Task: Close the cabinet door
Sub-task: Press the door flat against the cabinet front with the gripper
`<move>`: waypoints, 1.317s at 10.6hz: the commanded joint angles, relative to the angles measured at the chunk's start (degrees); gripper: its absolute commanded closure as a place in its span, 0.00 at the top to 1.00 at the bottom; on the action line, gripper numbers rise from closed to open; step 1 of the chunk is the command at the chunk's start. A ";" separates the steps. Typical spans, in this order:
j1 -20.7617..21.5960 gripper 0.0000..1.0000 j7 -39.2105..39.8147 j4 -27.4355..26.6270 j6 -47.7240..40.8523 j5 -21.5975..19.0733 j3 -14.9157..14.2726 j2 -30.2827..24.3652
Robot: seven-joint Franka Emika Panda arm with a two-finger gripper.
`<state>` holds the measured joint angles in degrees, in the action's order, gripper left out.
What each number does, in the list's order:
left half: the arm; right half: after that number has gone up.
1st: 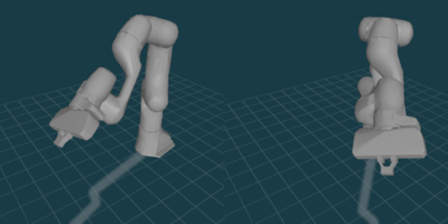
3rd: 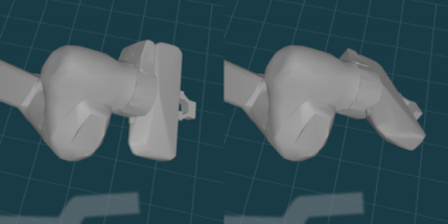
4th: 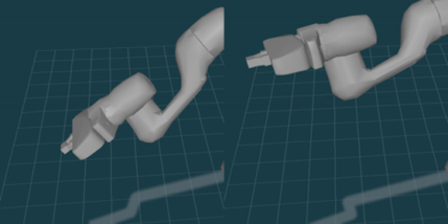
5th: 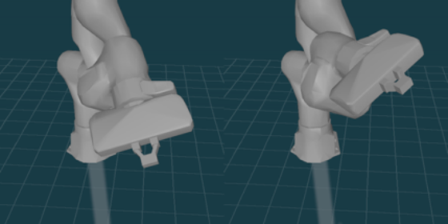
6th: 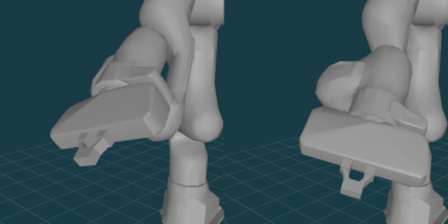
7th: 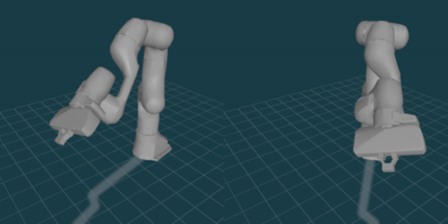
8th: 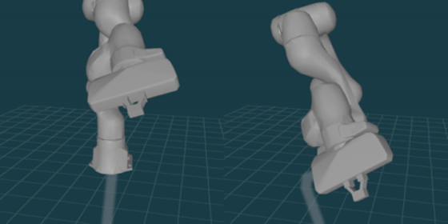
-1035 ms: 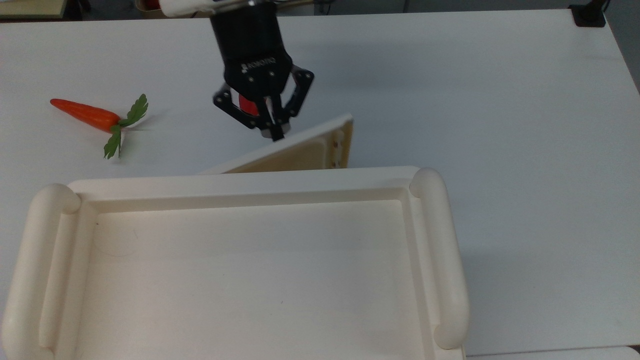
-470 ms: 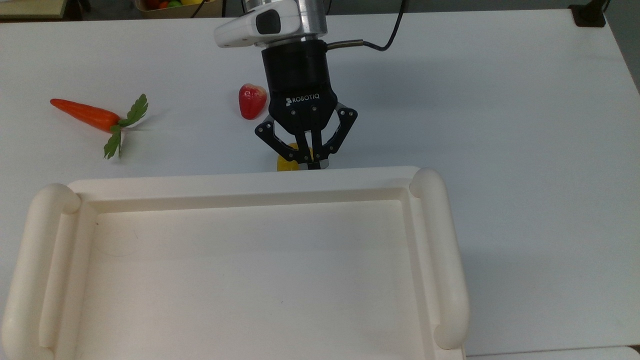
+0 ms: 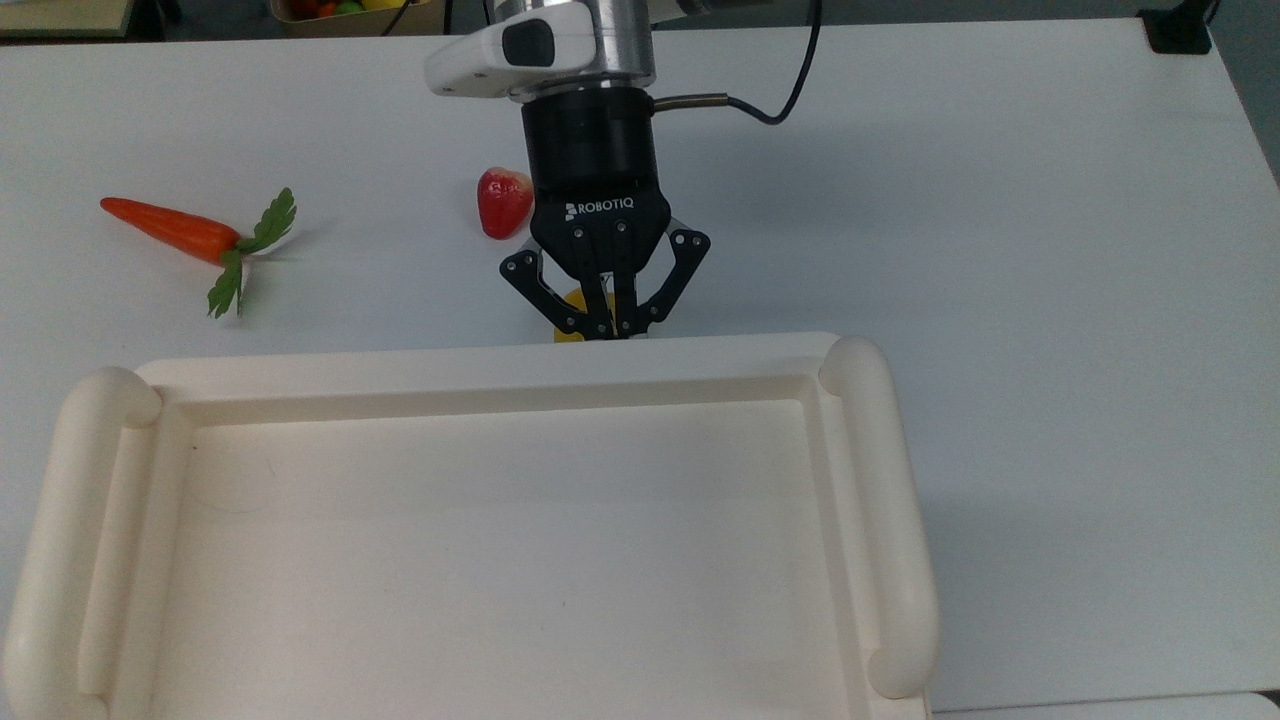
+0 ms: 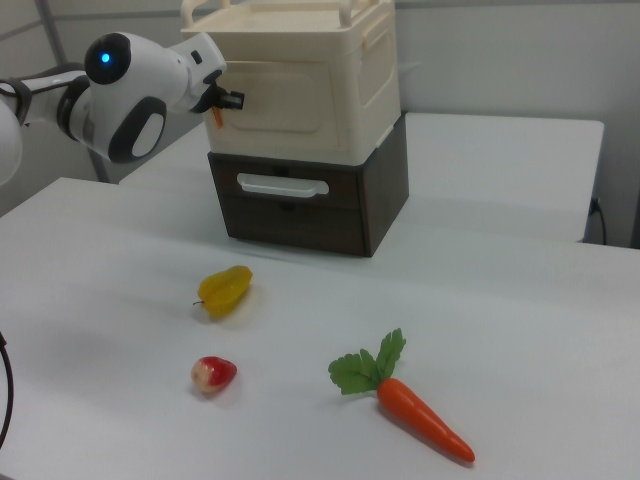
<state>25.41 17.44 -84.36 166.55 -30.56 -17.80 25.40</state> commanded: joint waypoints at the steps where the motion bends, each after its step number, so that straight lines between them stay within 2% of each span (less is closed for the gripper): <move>1: 0.69 0.01 -2.42 2.80 1.59 0.33 -0.22 2.63; 5: 0.69 0.01 -3.38 3.24 1.76 0.42 -0.22 3.07; 11: 0.34 0.01 -4.70 9.65 1.76 0.59 -0.31 8.52; 13: 0.34 0.01 -4.70 9.22 1.68 0.68 -0.31 8.09; 14: 0.43 0.01 -4.70 7.91 1.24 0.77 -0.22 5.91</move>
<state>25.68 14.33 -76.68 167.12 -30.56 -17.86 31.97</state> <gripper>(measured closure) 0.987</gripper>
